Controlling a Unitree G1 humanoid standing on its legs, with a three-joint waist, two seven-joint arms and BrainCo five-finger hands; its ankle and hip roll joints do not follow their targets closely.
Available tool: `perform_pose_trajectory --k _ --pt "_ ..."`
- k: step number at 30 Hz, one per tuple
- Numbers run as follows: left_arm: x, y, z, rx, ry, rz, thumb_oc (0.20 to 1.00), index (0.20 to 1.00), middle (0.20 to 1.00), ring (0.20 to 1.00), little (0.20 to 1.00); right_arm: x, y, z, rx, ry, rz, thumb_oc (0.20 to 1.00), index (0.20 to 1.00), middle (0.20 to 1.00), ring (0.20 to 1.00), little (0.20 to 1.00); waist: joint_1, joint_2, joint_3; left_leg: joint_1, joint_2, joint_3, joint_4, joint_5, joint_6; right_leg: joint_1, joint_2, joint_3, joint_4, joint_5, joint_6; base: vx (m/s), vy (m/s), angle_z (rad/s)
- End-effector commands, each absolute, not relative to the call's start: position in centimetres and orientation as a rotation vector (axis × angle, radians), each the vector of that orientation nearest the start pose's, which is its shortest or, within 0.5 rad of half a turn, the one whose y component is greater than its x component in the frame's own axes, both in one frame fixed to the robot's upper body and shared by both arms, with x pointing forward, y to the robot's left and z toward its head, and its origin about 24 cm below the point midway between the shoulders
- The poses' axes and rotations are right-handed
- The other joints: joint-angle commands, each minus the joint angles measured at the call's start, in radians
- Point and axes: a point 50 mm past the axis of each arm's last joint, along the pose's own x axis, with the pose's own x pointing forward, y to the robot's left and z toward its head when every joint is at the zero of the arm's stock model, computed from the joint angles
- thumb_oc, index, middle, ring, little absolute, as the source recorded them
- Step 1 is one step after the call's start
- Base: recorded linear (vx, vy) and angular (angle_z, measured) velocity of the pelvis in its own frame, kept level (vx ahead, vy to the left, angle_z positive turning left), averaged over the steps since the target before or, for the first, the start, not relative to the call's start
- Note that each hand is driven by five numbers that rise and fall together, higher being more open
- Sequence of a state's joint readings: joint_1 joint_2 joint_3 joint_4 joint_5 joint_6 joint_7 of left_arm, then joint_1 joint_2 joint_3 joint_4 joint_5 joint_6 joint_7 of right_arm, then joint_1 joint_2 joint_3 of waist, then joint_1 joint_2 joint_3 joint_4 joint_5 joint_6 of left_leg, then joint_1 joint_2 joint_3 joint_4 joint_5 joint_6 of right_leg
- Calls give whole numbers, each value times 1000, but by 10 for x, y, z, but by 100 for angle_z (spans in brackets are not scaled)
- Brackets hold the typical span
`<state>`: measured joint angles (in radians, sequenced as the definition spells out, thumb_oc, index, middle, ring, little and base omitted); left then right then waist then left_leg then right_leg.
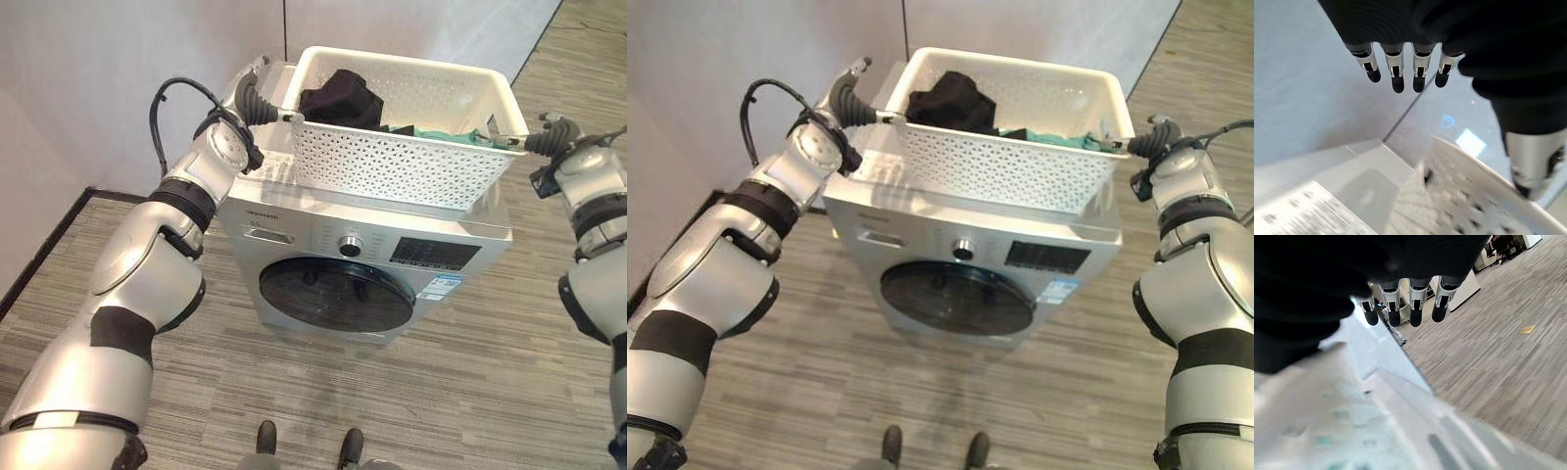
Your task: Grab the laundry basket,head to the washer,open it,put in the laundry and shut it.
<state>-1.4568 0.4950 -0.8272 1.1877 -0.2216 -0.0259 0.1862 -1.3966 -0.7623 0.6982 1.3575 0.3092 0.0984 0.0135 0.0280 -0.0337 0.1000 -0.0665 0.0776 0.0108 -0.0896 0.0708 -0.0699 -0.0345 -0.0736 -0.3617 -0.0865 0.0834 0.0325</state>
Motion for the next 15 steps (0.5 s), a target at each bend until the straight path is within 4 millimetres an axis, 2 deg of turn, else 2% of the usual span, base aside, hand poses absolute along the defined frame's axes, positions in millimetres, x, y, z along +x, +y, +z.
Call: perform_pose_trajectory --k 1,4,9,10,11,12,14,15 --pt "421 177 327 830 -407 214 1000 1000 1000 1000 1000 380 -332 318 -661 -79 -485 1000 1000 1000 1000 1000 28 17 22 91 57 50 2 -54 -33 27 -66 19 40 -61 114 0 0 0" --pt "416 194 327 803 -435 239 1000 1000 1000 1000 1000 372 -342 326 -634 -121 -496 1000 1000 1000 1000 1000 28 16 11 102 58 58 2 -61 -33 38 -66 23 34 -60 116 10 3 -3" --pt "416 194 327 803 -434 239 1000 1000 1000 1000 1000 372 -342 326 -634 -121 -496 1000 1000 1000 1000 1000 28 16 11 103 58 58 2 -61 -33 38 -66 23 34 -60 116 1 0 -1" --pt "402 226 311 815 -449 260 1000 1000 1000 1000 1000 346 -373 328 -631 -177 -538 1000 1000 1000 1000 1000 31 20 2 122 58 68 2 -72 -32 63 -66 28 19 -60 116 28 5 -7" --pt "396 234 298 809 -441 242 1000 1000 1000 1000 1000 337 -382 318 -639 -175 -550 1000 1000 1000 1000 1000 32 21 -7 126 59 71 2 -75 -30 69 -65 29 13 -58 115 33 6 -9" --pt "392 241 291 788 -428 230 1000 1000 1000 1000 1000 332 -386 314 -637 -178 -547 1000 1000 1000 1000 1000 31 25 -7 128 58 72 2 -76 -29 70 -66 30 11 -58 115 13 -5 -17" --pt "371 263 265 771 -407 207 1000 1000 1000 1000 1000 313 -398 284 -668 -152 -541 1000 1000 1000 1000 1000 27 26 -12 122 52 75 2 -68 -23 65 -73 31 9 -48 112 -25 -8 -10" --pt "363 269 257 767 -402 207 1000 1000 1000 1000 1000 308 -397 276 -681 -154 -522 1000 1000 1000 1000 1000 27 30 -10 132 57 75 2 -81 -25 74 -68 33 6 -56 114 -38 -3 -2"
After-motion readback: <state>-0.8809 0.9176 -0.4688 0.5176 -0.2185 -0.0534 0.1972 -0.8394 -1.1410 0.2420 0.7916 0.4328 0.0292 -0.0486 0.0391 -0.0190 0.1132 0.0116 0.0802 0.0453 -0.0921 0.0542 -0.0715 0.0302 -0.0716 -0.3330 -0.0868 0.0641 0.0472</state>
